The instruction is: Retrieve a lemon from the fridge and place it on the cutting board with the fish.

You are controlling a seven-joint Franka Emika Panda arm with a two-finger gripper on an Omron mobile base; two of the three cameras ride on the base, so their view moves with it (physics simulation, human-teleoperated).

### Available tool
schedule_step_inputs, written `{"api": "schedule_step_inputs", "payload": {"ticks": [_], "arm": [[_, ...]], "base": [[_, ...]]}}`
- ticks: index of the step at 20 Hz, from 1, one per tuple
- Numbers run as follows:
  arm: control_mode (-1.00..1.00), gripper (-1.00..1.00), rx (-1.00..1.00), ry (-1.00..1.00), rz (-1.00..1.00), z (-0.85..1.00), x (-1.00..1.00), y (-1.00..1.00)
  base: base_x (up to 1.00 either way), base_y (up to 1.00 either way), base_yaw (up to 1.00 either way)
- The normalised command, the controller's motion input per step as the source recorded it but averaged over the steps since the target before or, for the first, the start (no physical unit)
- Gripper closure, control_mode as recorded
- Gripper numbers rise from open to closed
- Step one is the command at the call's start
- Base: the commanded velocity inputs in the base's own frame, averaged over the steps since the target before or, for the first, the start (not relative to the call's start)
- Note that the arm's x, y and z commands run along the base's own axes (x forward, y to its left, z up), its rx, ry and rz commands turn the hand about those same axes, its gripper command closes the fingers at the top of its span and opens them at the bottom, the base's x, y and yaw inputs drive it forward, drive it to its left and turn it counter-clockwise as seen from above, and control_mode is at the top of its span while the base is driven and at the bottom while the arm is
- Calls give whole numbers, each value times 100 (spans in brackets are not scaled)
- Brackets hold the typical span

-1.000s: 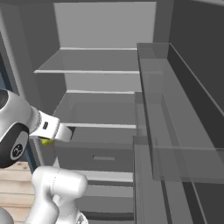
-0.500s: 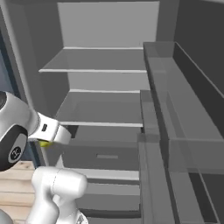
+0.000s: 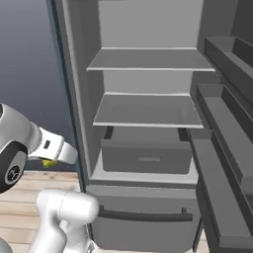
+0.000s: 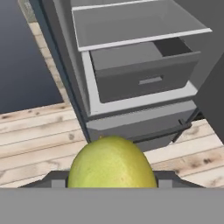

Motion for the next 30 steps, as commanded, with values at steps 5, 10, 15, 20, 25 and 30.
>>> {"api": "schedule_step_inputs", "payload": {"ticks": [5,10,15,20,25,30], "arm": [[100,100,0,0,0,0,0,0],[100,100,0,0,0,0,0,0],[100,100,0,0,0,0,0,0],[100,100,0,0,0,0,0,0],[100,100,0,0,0,0,0,0],[100,100,0,0,0,0,0,0]], "base": [[-41,0,15],[-5,29,56],[-23,26,84],[-34,34,96],[-11,20,92],[0,58,78]]}}
